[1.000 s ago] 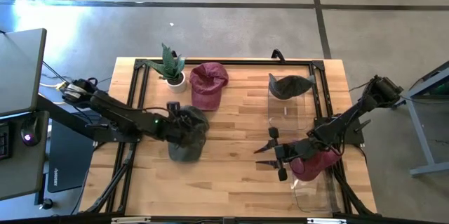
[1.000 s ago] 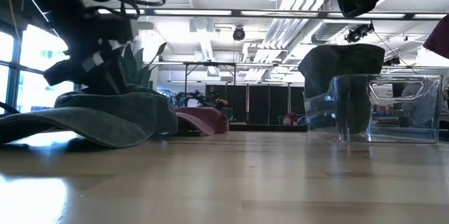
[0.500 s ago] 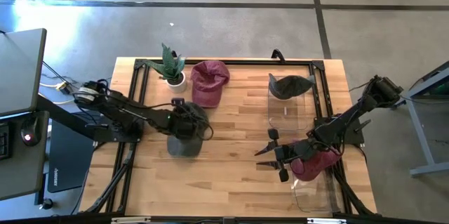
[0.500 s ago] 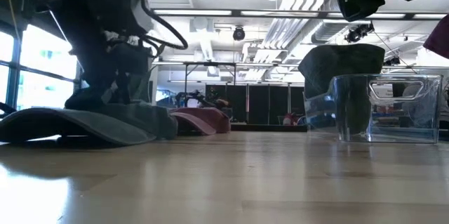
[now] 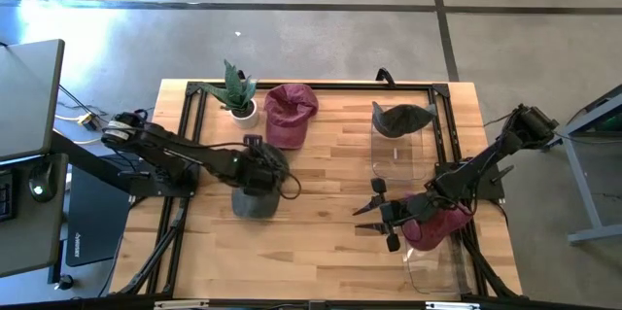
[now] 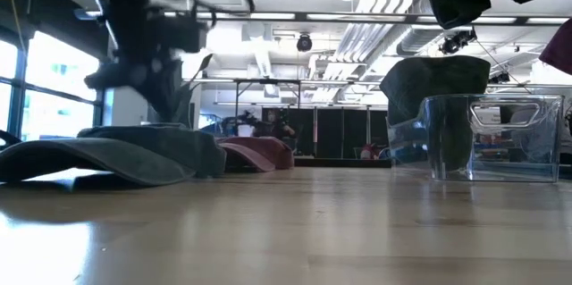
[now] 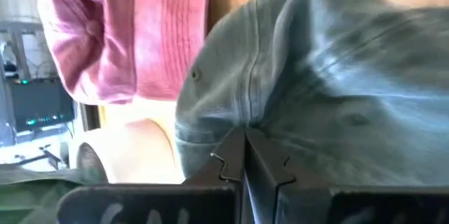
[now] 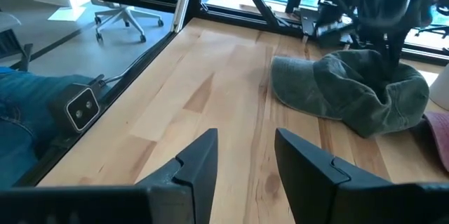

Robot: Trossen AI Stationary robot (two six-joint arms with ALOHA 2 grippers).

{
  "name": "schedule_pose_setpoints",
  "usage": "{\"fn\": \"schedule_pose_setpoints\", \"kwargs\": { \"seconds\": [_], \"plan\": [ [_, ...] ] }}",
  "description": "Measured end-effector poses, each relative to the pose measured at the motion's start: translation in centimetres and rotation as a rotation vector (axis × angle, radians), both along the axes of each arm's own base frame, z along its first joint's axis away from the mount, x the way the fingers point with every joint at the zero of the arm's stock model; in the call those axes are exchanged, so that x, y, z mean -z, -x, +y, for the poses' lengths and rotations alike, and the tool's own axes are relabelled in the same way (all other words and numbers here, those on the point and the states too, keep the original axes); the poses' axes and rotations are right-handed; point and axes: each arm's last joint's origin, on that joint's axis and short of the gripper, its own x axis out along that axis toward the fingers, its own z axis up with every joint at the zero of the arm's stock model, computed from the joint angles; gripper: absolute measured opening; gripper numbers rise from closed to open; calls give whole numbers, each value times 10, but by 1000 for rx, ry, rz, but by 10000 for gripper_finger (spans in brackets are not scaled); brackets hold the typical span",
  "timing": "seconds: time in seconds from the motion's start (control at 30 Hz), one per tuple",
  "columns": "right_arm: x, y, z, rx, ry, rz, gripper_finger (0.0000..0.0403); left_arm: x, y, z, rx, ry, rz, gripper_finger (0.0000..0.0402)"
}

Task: Pick & Place hat
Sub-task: Put the black cap into the top transparent bin

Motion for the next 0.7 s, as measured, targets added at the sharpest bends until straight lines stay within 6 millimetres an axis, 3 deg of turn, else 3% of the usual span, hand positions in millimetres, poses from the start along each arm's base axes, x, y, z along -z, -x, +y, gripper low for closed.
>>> {"fn": "schedule_pose_setpoints", "kwargs": {
  "seconds": [0.13, 0.27, 0.37, 0.6, 0.7],
  "plan": [
    [1, 0, 0, 7, -14, 16, 138, -22, -8, -11, 29, 11, -54, 4],
    [3, 1, -1, 15, -25, 40, 138, -20, -9, -11, 19, 43, -71, 26],
    [3, 1, -1, 15, -24, 42, 138, -10, -8, -5, 2, 46, -37, 70],
    [3, 1, -1, 15, -24, 42, 138, 17, -1, 21, -75, 122, 45, 215],
    [3, 1, -1, 15, -24, 42, 138, 31, 2, 32, -112, 119, 30, 248]
  ]
}}
